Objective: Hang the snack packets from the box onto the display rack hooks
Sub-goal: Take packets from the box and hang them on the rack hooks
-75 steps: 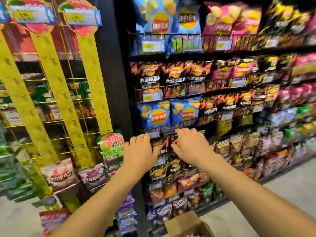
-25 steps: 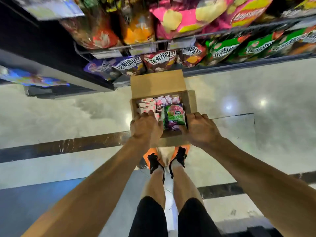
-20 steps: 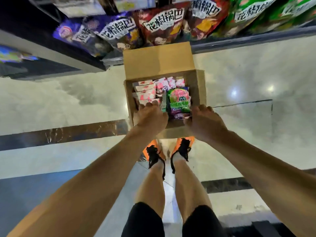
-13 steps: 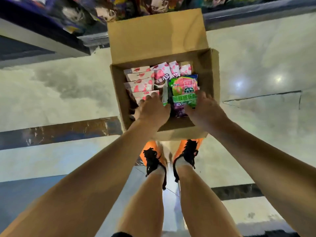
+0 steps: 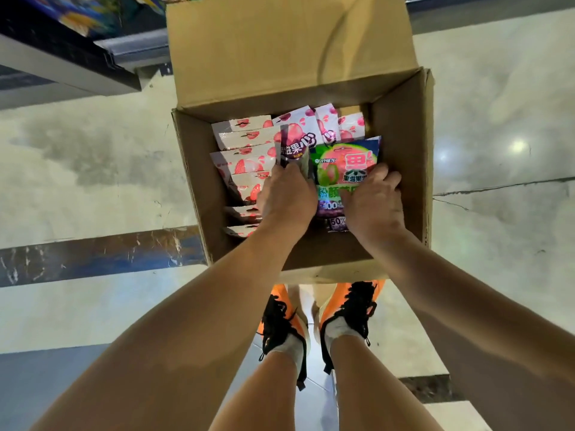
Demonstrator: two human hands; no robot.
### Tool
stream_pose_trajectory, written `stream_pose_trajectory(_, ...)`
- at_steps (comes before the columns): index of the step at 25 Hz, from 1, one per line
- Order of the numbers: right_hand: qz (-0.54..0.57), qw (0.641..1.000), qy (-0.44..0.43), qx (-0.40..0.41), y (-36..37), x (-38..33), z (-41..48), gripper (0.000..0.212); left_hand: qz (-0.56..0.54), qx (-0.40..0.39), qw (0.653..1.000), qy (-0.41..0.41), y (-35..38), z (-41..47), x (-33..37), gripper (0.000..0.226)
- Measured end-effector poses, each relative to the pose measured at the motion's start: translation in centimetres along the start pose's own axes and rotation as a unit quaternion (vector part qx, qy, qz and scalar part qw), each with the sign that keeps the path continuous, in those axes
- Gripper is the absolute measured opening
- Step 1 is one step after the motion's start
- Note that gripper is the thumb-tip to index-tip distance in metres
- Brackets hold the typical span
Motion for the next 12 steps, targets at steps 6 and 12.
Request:
stream_pose_trajectory(6, 0.011, 0.999, 0.023, 0.026, -0.3, -0.1, -1.0, 0.076, -0.218, -0.005, 0.973, -0.079, -2.4, -0.1, -3.4, 0.03)
stream_pose_trajectory(12, 0.151, 0.988, -0.003, 0.025, -2.2, 0.1, -3.1, 0.042, -0.381, 0.008, 0.92, -0.093, -5.2, -1.8, -4.3, 0.008)
Point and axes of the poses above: each hand's wrist, its own z-axis towards the middle knuckle, its own y-axis out of the palm, x = y × z, the point moved 4 cm from there along z, towards the middle knuckle, and after that the axes turned 2 degrees about x, right-handed, at the moved point
